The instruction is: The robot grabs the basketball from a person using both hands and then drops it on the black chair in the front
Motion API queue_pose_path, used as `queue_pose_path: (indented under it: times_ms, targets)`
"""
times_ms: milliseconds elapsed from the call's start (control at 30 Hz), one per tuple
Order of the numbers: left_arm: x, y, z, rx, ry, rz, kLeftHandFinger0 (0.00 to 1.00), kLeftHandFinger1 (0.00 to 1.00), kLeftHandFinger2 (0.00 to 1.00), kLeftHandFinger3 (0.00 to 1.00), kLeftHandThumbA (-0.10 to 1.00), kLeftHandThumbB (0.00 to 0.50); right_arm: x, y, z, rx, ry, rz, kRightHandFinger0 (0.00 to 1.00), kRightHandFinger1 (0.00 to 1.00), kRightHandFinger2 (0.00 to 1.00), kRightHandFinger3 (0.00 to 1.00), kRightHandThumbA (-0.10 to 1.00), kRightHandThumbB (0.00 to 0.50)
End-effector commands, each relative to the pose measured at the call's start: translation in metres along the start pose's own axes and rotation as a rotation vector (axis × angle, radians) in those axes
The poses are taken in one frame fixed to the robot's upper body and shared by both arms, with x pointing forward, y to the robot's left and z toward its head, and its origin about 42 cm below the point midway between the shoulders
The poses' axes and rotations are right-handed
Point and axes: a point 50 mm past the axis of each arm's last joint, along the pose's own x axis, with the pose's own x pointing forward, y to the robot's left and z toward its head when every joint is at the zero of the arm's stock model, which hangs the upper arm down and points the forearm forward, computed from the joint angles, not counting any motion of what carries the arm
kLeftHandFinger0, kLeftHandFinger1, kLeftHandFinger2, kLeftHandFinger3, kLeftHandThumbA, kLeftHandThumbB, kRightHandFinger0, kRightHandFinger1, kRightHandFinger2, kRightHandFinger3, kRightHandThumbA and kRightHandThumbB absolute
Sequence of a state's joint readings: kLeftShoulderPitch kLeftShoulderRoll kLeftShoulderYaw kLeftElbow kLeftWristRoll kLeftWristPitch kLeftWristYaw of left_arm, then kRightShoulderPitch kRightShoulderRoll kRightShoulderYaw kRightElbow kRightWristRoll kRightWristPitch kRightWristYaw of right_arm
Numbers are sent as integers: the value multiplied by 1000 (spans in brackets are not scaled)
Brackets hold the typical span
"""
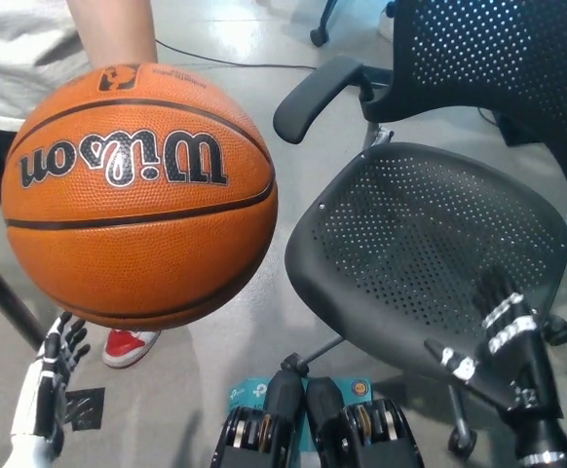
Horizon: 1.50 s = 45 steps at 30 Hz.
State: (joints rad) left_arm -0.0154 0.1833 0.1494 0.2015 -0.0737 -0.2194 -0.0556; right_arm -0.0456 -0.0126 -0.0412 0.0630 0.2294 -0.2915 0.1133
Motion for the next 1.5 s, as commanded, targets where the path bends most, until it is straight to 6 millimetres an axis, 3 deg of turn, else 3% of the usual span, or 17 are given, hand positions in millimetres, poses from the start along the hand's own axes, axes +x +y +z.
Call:
queue_pose_path:
  times_ms: [0, 67, 100, 167, 233, 467, 533, 600, 667, 900, 1067, 1267, 1467]
  targets:
    - [9, 20, 59, -59, -223, 102, 1000, 1000, 1000, 1000, 1000, 108, 23, 24, 84, 92, -240, 113, 1000, 1000, 1000, 1000, 1000, 279]
    - [7, 29, 78, -90, -262, 131, 1000, 1000, 1000, 1000, 1000, 150, 33, 34, 100, 99, -270, 184, 1000, 1000, 1000, 1000, 1000, 307]
    - [6, 32, 84, -90, -277, 140, 1000, 1000, 1000, 1000, 1000, 157, 36, 38, 104, 104, -280, 199, 1000, 1000, 1000, 1000, 1000, 307]
    - [3, 38, 99, -100, -300, 169, 1000, 1000, 1000, 1000, 1000, 215, 44, 47, 113, 131, -280, 237, 1000, 1000, 1000, 1000, 1000, 298]
    - [0, 45, 112, -99, -324, 205, 1000, 1000, 1000, 1000, 1000, 232, 54, 56, 119, 138, -279, 273, 1000, 1000, 1000, 1000, 1000, 318]
    - [-8, 58, 157, -122, -429, 216, 1000, 1000, 1000, 1000, 1000, 164, 84, 84, 134, 166, -261, 375, 1000, 1000, 1000, 1000, 1000, 351]
    - [-6, 57, 170, -144, -462, 214, 1000, 1000, 1000, 1000, 1000, 172, 97, 95, 133, 183, -236, 405, 1000, 1000, 1000, 1000, 1000, 369]
    - [-4, 55, 177, -144, -469, 218, 1000, 1000, 1000, 1000, 1000, 181, 106, 103, 130, 178, -225, 412, 1000, 1000, 1000, 1000, 1000, 354]
    - [0, 52, 183, -125, -490, 217, 1000, 1000, 1000, 1000, 1000, 152, 116, 112, 126, 171, -206, 409, 1000, 1000, 1000, 1000, 1000, 363]
    - [11, 38, 191, -69, -516, 190, 1000, 1000, 1000, 1000, 1000, 157, 153, 141, 107, 99, -159, 434, 1000, 1000, 1000, 1000, 1000, 365]
    - [19, 30, 189, -89, -497, 154, 1000, 1000, 1000, 1000, 1000, 186, 166, 153, 103, 108, -146, 458, 1000, 1000, 1000, 1000, 1000, 413]
    - [32, 18, 180, -115, -446, 99, 1000, 1000, 1000, 1000, 1000, 201, 168, 165, 116, 157, -198, 524, 1000, 1000, 1000, 1000, 1000, 389]
    - [38, 3, 171, -109, -414, 64, 1000, 1000, 1000, 1000, 1000, 202, 157, 169, 123, 215, -185, 587, 1000, 1000, 1000, 1000, 1000, 462]
